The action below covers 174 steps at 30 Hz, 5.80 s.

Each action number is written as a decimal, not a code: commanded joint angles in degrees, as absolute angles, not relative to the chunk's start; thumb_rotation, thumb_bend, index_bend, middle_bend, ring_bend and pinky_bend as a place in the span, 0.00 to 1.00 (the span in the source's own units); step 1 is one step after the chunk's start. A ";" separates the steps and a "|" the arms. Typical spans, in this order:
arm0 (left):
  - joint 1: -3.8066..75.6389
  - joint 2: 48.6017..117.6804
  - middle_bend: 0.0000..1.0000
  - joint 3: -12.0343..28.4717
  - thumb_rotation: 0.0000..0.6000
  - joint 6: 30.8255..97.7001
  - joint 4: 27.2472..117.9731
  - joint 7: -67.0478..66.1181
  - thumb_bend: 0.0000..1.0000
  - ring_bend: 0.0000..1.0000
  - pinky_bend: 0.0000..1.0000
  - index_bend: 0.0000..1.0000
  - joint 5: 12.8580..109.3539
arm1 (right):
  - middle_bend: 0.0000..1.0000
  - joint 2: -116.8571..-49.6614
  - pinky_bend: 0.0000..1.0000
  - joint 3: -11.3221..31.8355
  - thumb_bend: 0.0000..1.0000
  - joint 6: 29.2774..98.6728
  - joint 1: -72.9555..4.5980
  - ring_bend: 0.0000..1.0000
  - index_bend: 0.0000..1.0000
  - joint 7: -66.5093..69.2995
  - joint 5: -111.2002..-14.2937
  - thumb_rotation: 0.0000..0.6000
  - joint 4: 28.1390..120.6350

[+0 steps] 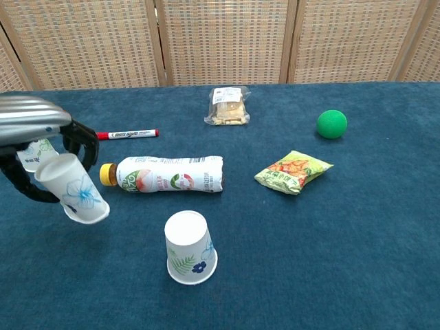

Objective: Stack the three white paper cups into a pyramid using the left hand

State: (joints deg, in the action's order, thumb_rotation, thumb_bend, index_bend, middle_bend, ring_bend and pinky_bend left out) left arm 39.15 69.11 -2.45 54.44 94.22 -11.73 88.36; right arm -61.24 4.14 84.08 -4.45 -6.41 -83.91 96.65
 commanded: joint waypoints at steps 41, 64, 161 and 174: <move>37.28 68.33 0.00 3.39 1.00 53.66 80.87 -9.81 0.00 0.00 0.02 0.00 73.87 | 0.00 -61.18 0.00 3.84 0.00 83.93 -4.27 0.00 0.00 -6.25 -84.25 1.00 96.63; 42.34 84.62 0.18 5.25 1.00 37.02 46.20 4.23 0.00 0.23 0.26 0.25 70.82 | 0.00 -61.93 0.00 4.20 0.00 82.81 -4.73 0.00 0.00 -7.49 -82.63 1.00 96.13; 40.87 55.83 0.00 3.45 1.00 57.72 114.60 -14.65 0.00 0.00 0.00 0.00 90.36 | 0.00 -60.94 0.00 4.46 0.00 83.56 -4.33 0.00 0.00 -4.98 -82.73 1.00 95.93; 21.80 57.09 0.00 1.95 1.00 80.36 108.80 -16.16 0.00 0.00 0.00 0.00 75.14 | 0.00 -60.71 0.00 3.92 0.00 84.39 -3.98 0.00 0.00 -4.70 -84.27 1.00 96.55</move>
